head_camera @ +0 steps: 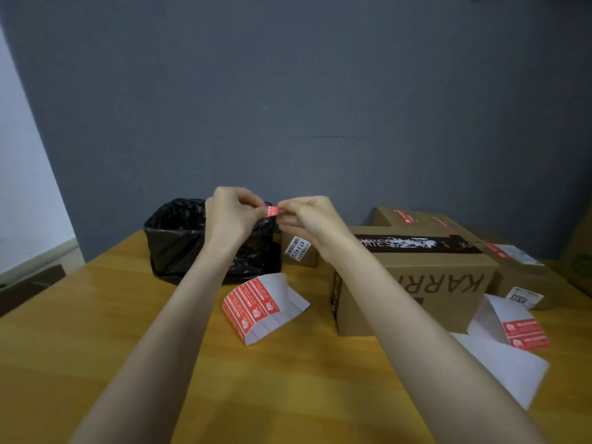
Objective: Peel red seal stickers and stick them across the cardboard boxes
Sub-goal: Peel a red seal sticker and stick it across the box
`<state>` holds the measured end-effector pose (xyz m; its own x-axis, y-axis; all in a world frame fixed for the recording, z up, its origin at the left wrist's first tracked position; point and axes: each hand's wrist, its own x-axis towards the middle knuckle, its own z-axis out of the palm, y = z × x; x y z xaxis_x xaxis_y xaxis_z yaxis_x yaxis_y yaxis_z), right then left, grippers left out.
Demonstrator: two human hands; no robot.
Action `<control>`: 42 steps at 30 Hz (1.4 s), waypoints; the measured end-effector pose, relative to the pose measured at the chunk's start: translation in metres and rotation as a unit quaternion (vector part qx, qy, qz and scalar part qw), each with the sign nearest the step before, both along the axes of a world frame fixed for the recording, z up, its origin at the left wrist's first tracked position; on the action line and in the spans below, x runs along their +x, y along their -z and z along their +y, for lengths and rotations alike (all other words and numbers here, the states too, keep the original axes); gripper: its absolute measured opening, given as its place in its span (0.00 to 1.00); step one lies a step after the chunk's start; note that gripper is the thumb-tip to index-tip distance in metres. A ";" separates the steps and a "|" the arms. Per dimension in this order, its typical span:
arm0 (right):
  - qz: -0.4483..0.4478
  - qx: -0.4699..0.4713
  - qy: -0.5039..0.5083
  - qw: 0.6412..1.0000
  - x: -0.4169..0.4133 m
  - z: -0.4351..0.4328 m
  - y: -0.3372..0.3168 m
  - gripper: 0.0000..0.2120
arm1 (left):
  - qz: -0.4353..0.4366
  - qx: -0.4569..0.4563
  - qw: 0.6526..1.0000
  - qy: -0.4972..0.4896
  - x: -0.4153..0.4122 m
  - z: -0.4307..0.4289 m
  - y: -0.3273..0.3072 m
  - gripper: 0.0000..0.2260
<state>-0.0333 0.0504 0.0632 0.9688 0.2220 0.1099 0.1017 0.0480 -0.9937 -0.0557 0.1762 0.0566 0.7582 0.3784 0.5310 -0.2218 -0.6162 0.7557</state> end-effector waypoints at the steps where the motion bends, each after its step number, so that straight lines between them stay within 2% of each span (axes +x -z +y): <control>1: 0.002 -0.013 0.005 1.000 0.004 0.005 0.001 0.11 | 0.007 0.001 1.000 -0.008 0.004 0.006 0.002 0.02; 6: -0.009 -0.079 0.008 0.997 0.018 0.026 0.006 0.12 | 0.028 0.027 0.998 -0.056 0.027 0.033 0.013 0.09; 13: -0.043 -0.147 0.034 0.988 0.039 0.049 0.021 0.10 | 0.034 0.112 0.990 -0.076 0.057 0.058 0.027 0.01; 16: -0.055 -0.167 0.032 0.984 0.045 0.053 0.024 0.10 | 0.097 0.188 0.969 -0.129 0.069 0.064 0.033 0.06; 19: -0.074 -0.189 0.023 0.979 0.050 0.054 0.027 0.11 | 0.158 0.231 0.951 -0.128 0.075 0.066 0.037 0.08; 25: -0.098 -0.235 -0.002 0.967 0.054 0.057 0.031 0.11 | 0.196 0.148 0.965 -0.095 0.083 0.067 0.035 0.02; 29: -0.103 -0.233 -0.005 0.967 0.056 0.058 0.031 0.11 | 0.190 0.114 0.971 -0.087 0.087 0.069 0.032 0.09; 37: -0.111 -0.233 -0.006 0.966 0.057 0.054 0.029 0.12 | 0.261 0.148 0.953 -0.033 0.093 0.074 0.031 0.08; 42: -0.109 -0.236 0.000 0.966 0.056 0.050 0.027 0.12 | 0.222 0.144 0.963 -0.053 0.091 0.081 0.026 0.07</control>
<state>0.0230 0.1009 0.0360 0.9344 0.2966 0.1972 0.3102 -0.4056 -0.8598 0.0351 0.2575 0.0303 0.9003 0.3508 0.2579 0.1589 -0.8162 0.5554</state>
